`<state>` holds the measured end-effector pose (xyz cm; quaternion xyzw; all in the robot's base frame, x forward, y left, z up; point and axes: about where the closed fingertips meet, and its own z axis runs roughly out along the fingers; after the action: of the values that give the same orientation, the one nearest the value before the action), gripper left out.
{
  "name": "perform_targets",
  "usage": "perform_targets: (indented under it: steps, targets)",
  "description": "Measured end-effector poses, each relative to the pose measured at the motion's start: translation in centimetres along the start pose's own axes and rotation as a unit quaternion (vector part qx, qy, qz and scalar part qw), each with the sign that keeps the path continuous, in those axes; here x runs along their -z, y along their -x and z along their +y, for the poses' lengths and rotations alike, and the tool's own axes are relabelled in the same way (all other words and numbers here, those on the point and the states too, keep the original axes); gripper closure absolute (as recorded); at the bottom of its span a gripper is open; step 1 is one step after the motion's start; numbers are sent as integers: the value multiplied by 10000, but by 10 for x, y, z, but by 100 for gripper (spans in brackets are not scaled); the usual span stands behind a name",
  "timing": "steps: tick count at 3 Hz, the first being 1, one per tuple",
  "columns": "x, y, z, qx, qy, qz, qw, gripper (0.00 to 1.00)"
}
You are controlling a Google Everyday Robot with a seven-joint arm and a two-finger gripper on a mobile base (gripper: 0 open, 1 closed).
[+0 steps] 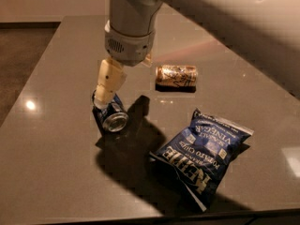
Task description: Place pepsi can upright
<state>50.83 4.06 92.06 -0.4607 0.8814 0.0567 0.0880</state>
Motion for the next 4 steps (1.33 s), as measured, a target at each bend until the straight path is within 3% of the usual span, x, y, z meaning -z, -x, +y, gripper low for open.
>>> perform_targets:
  steps: [2,4]
  targets:
    - [-33,28,25,-156,225,160,9995,0]
    - [-63,41,27,-517,344,360,9974,0]
